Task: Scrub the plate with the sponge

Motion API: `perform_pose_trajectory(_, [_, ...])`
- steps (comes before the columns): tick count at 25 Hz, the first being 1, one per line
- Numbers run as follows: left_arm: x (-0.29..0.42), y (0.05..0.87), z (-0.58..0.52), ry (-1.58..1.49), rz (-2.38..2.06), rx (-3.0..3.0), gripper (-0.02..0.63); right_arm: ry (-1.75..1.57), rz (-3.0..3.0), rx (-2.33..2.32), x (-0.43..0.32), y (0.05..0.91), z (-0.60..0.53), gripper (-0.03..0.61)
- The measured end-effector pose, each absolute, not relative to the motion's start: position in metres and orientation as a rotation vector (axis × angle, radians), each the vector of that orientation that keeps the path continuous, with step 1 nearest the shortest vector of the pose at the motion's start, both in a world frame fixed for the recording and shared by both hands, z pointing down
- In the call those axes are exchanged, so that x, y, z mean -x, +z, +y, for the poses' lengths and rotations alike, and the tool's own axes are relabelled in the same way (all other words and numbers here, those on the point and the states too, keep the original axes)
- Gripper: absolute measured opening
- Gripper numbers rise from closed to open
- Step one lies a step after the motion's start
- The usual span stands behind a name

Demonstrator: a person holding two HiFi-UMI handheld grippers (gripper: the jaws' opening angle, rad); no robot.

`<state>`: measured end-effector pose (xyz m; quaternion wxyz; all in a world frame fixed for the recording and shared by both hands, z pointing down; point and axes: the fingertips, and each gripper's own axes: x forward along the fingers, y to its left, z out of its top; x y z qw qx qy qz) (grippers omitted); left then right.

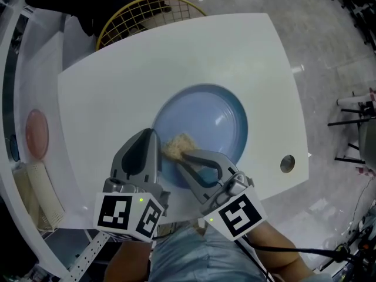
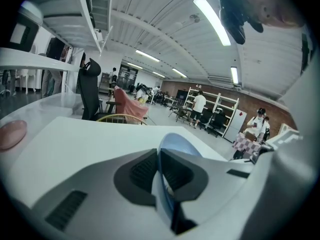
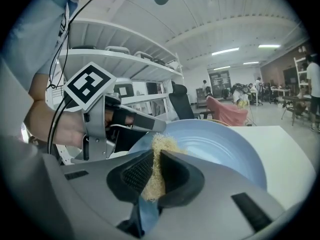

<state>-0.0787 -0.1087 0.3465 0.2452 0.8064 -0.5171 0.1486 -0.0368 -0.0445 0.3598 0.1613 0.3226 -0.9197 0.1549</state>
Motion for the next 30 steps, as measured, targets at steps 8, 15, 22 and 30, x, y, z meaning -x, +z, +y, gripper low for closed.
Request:
perform_pose_trajectory(8, [0.080, 0.350, -0.109, 0.415, -1.416, -2.197, 0.031, 0.494, -2.601, -0.932, 0.025, 0.373, -0.027, 0.046])
perform_pose_trajectory(15, [0.081, 0.352, -0.110, 0.433, -1.413, -2.202, 0.031, 0.528, -2.545, -0.980, 0.004, 0.386, -0.017, 0.046])
perform_pose_trajectory(22, [0.083, 0.354, -0.110, 0.447, -1.409, -2.206, 0.031, 0.570, -2.458, -1.091, -0.026, 0.401, -0.017, 0.046])
perform_pose_trajectory(30, [0.080, 0.354, -0.108, 0.458, -1.396, -2.214, 0.029, 0.592, -2.370, -1.215, -0.060, 0.408, -0.027, 0.046])
